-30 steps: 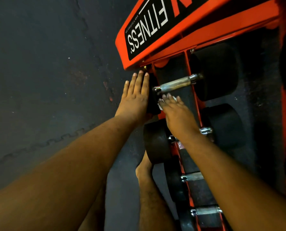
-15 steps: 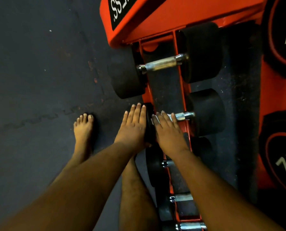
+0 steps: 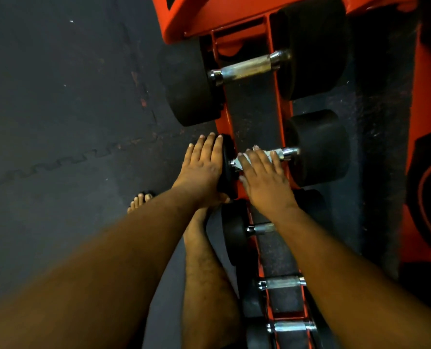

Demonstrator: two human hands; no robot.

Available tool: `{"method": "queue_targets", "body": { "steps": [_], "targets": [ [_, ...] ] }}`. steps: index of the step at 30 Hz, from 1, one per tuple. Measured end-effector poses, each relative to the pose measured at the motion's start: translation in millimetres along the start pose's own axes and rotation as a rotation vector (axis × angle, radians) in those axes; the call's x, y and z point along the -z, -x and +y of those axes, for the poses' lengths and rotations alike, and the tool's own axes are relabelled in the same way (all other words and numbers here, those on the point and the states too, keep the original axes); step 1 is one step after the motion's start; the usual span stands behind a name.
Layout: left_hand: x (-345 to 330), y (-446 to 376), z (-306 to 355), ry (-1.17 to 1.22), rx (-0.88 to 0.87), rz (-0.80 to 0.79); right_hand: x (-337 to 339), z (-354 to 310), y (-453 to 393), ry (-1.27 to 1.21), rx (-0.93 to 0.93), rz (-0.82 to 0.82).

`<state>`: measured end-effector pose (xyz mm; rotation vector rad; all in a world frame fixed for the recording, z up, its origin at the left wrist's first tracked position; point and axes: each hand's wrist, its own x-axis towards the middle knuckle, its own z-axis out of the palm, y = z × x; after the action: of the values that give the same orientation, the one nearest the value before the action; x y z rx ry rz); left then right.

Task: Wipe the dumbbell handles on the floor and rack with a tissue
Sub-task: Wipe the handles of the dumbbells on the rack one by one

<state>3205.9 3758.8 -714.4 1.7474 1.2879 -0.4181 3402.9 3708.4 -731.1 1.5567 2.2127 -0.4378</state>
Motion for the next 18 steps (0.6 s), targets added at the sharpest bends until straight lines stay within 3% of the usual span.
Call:
{"method": "queue_targets", "body": {
  "steps": [2,5,11,18],
  "targets": [
    [0,0,-2,-0.002,-0.017,0.013,8,-1,-26,0.013,-0.036,0.020],
    [1,0,-2,-0.010,-0.041,0.015,16,0,-53,-0.002,-0.066,-0.093],
    [1,0,-3,-0.017,-0.036,0.014,-5,0,10,0.014,-0.054,-0.007],
    [0,-2,-4,-0.016,-0.027,0.026,6,13,-35,0.018,-0.140,-0.018]
  ]
}}
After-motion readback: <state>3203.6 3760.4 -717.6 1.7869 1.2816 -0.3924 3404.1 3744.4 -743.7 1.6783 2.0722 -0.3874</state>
